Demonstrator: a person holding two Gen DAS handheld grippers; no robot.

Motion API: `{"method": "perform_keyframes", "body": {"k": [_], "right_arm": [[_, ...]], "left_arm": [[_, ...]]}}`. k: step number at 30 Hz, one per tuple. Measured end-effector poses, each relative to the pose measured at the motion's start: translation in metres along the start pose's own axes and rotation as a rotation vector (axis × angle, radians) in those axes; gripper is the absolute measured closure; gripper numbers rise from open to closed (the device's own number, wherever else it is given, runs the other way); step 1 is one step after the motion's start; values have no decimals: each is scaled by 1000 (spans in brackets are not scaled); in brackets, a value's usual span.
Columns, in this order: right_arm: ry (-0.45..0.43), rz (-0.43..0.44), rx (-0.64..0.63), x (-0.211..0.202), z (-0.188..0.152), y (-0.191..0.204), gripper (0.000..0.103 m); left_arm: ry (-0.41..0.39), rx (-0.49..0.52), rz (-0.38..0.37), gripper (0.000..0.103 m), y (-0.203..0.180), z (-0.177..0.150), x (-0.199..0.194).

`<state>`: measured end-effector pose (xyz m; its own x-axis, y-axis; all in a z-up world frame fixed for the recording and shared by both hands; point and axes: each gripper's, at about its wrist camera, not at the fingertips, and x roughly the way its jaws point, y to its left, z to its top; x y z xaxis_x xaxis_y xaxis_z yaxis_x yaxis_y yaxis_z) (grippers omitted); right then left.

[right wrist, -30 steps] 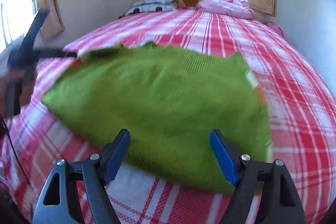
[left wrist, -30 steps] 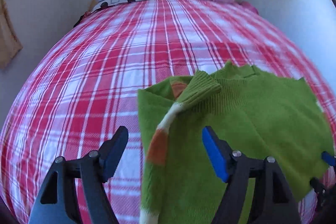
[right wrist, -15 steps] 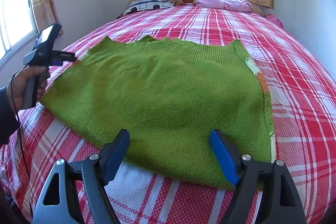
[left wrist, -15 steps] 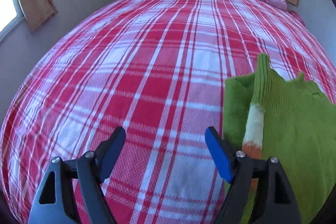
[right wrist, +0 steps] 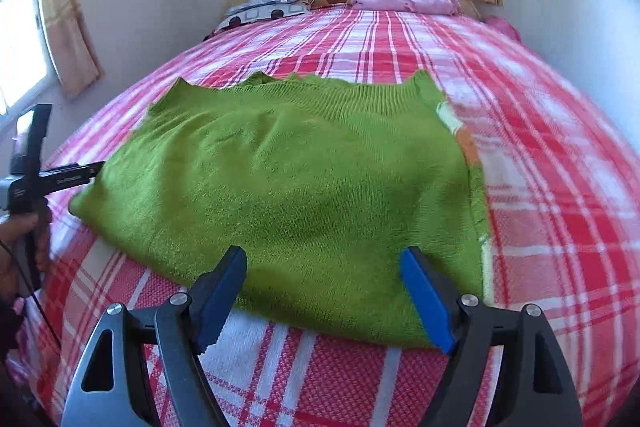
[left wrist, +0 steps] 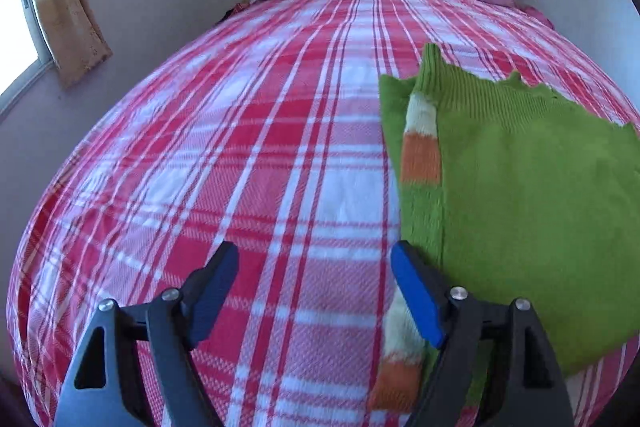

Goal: Fold small clothes

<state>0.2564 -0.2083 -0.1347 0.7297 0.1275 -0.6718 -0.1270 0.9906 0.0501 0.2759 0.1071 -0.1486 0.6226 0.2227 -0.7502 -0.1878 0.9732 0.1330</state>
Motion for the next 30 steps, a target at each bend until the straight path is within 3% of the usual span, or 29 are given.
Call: {"method": "perform_keyframes", "body": {"k": [2, 5, 8, 10, 16, 19, 24, 28, 30], "right_arm": [[-23, -3, 0, -4, 10, -1, 23], [18, 14, 40, 10, 22, -12, 23], [120, -38, 45, 35, 12, -21, 23], [103, -54, -7, 31, 3, -16, 23], [97, -85, 8, 20, 10, -13, 23], [52, -84, -8, 21, 36, 11, 23], [64, -46, -124, 54, 64, 72, 23], [125, -29, -179, 89, 54, 110, 23], [102, -35, -142, 87, 46, 108, 23]], "left_arm": [[36, -29, -40, 21, 8, -4, 10], [49, -95, -89, 18, 19, -3, 13], [34, -87, -82, 18, 17, -4, 11], [23, -82, -73, 18, 16, -6, 8], [19, -91, -76, 17, 17, -9, 9], [16, -88, -73, 17, 17, -10, 9], [17, -91, -77, 16, 18, -10, 9], [17, -95, -84, 16, 19, -10, 9], [17, -96, -84, 16, 19, -10, 10]]}}
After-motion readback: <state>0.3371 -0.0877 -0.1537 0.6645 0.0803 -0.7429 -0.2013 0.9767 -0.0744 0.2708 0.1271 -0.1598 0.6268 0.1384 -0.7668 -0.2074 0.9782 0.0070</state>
